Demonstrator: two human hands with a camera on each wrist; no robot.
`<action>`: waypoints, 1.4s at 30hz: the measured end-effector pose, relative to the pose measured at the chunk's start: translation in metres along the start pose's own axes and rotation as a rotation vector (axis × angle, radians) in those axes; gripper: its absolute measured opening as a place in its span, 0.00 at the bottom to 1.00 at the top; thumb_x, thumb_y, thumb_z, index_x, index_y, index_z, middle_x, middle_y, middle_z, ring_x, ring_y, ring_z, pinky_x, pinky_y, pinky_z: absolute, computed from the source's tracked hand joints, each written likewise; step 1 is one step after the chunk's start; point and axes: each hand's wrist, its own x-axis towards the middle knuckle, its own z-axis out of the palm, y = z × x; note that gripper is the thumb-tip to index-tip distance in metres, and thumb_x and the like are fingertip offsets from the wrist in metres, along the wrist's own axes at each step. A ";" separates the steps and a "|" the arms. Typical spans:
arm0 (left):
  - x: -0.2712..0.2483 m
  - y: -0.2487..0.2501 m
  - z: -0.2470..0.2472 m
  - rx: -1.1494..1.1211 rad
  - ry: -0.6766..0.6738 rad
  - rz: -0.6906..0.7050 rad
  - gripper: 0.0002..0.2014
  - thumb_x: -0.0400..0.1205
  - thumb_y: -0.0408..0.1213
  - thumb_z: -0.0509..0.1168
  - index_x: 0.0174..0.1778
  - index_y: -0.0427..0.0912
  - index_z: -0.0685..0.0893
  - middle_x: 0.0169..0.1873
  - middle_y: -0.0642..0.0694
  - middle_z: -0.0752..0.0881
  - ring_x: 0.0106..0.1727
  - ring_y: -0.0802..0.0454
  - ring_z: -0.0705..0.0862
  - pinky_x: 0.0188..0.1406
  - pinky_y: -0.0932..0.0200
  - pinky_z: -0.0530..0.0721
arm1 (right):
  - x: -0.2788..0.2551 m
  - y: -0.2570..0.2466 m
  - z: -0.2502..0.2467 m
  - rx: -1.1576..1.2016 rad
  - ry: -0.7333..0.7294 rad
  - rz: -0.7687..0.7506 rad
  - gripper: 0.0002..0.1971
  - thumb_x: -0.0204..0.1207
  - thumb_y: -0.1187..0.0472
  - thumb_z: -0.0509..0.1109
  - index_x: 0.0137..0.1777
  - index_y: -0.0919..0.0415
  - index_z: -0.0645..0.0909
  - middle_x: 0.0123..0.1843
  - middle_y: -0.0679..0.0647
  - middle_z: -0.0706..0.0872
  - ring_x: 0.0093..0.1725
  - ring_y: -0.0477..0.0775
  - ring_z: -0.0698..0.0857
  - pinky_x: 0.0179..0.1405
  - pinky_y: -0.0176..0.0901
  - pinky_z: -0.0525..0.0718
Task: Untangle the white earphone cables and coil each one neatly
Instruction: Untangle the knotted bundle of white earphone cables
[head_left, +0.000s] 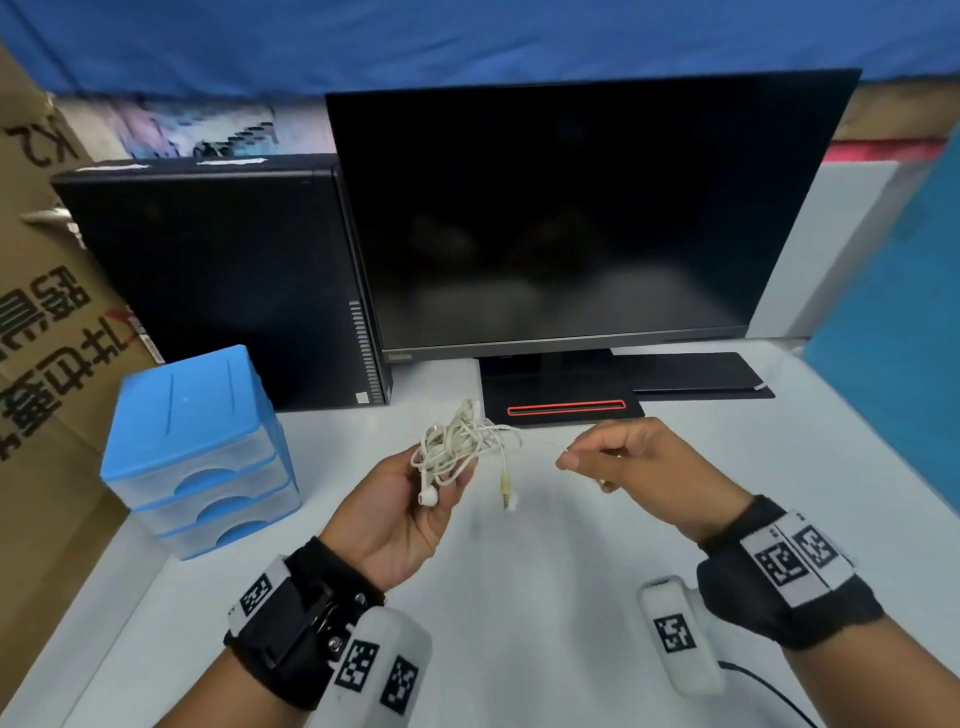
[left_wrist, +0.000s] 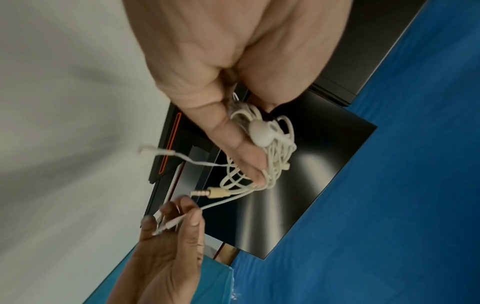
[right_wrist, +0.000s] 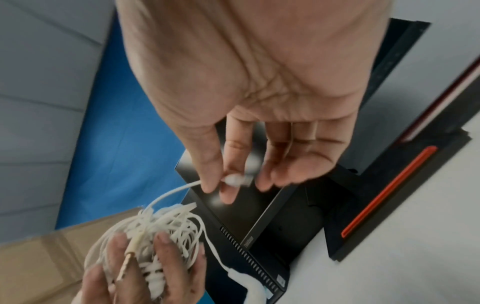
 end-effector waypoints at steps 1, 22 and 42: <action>0.000 0.001 -0.001 0.002 -0.002 0.005 0.18 0.73 0.38 0.66 0.56 0.33 0.87 0.40 0.39 0.90 0.29 0.50 0.91 0.17 0.62 0.86 | 0.000 0.001 -0.001 0.027 -0.044 0.017 0.06 0.76 0.60 0.75 0.45 0.63 0.91 0.48 0.57 0.91 0.43 0.44 0.86 0.44 0.36 0.83; 0.000 -0.015 0.005 0.447 0.031 0.321 0.26 0.72 0.41 0.70 0.64 0.31 0.81 0.53 0.34 0.90 0.49 0.40 0.87 0.29 0.57 0.89 | -0.013 -0.012 0.023 0.193 0.010 -0.195 0.05 0.77 0.72 0.72 0.44 0.67 0.89 0.29 0.46 0.88 0.28 0.38 0.82 0.26 0.23 0.74; -0.014 -0.006 0.007 0.322 -0.247 0.326 0.24 0.70 0.24 0.63 0.64 0.35 0.79 0.53 0.32 0.87 0.47 0.39 0.90 0.41 0.53 0.91 | -0.018 -0.020 0.034 0.219 0.023 -0.188 0.14 0.75 0.76 0.72 0.57 0.61 0.82 0.38 0.60 0.93 0.36 0.58 0.91 0.36 0.43 0.87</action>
